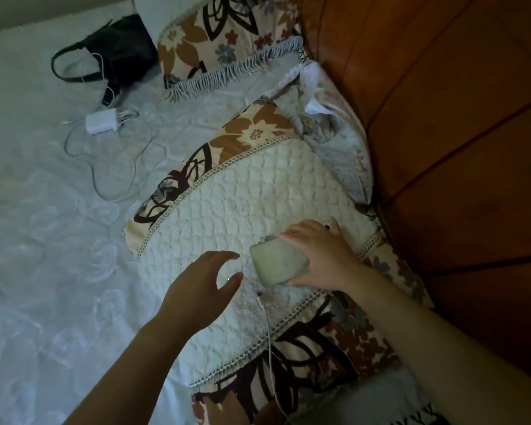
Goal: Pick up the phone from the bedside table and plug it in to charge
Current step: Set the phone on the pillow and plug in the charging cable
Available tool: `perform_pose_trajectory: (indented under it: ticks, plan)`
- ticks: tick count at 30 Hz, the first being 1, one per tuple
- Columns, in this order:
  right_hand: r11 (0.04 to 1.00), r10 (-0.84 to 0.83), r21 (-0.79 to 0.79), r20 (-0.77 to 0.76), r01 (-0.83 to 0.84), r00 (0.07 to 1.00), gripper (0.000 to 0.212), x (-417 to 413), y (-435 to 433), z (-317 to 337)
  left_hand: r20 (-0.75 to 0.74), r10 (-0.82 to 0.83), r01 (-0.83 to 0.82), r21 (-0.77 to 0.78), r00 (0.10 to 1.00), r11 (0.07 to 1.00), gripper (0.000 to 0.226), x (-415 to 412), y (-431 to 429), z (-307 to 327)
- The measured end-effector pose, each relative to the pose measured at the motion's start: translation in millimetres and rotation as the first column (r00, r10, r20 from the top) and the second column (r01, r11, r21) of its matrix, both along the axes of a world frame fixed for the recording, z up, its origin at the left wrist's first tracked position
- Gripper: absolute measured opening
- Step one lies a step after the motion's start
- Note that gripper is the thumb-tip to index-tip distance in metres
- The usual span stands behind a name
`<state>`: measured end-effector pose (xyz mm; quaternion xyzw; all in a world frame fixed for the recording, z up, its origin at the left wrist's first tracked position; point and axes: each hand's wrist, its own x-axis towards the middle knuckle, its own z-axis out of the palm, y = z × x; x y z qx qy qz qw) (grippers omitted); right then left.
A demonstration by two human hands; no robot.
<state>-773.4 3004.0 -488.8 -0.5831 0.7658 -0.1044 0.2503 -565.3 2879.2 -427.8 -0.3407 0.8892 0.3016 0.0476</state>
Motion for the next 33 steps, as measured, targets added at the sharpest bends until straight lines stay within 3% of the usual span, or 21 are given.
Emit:
perform_pose_trajectory:
  ticks: [2, 5, 8, 12, 18, 21, 25, 29, 33]
  plan:
    - [1.0, -0.017, 0.021, 0.021, 0.017, 1.0, 0.084, -1.9, 8.0, -7.2, -0.006, -0.015, 0.015, -0.003, 1.0, 1.0, 0.038, -6.1, -2.7, -2.9]
    - [0.973, -0.218, -0.038, 0.144, 0.226, 0.965, 0.083, -1.7, 27.3, -12.1, -0.033, -0.056, 0.056, 0.007, 0.998, 0.998, 0.038, -23.7, -5.5, -9.0]
    - [0.878, -0.43, -0.11, 0.244, 0.465, 0.869, 0.076, 3.6, 47.2, -13.3, -0.059, -0.128, 0.129, 0.014, 0.99, 0.992, 0.038, -47.3, -4.7, -18.8]
    - [0.714, -0.653, -0.064, 0.296, 0.697, 0.697, 0.073, 14.1, 61.9, -17.6, 0.003, -0.208, 0.208, 0.033, 0.978, 0.978, 0.046, -70.0, 1.1, -38.4]
    - [0.699, -0.661, -0.008, 0.376, 0.715, 0.65, 0.071, 23.6, 53.0, -22.1, 0.004, -0.173, 0.173, 0.002, 0.985, 0.985, 0.056, -61.5, 15.4, -51.7]
    - [0.769, -0.573, -0.021, 0.418, 0.638, 0.705, 0.071, 16.5, 40.2, -18.9, 0.001, -0.182, 0.182, -0.006, 0.983, 0.983, 0.057, -47.7, 24.3, -48.4]
    - [0.821, -0.477, -0.009, 0.539, 0.571, 0.695, 0.067, 1.5, 13.9, -13.3, -0.011, -0.141, 0.141, 0.007, 0.99, 0.99, 0.057, -25.4, 27.7, -38.3]
    - [0.751, -0.56, -0.074, 0.454, 0.656, 0.693, 0.054, 3.0, 21.4, -11.4, -0.001, -0.191, 0.19, -0.05, 0.982, 0.98, 0.049, -34.2, 7.5, -30.8]
    - [0.645, -0.681, -0.026, 0.434, 0.764, 0.59, 0.046, 39.8, 73.0, -14.7, -0.01, -0.15, 0.15, 0.037, 0.989, 0.988, 0.048, -70.1, 3.0, -34.5]
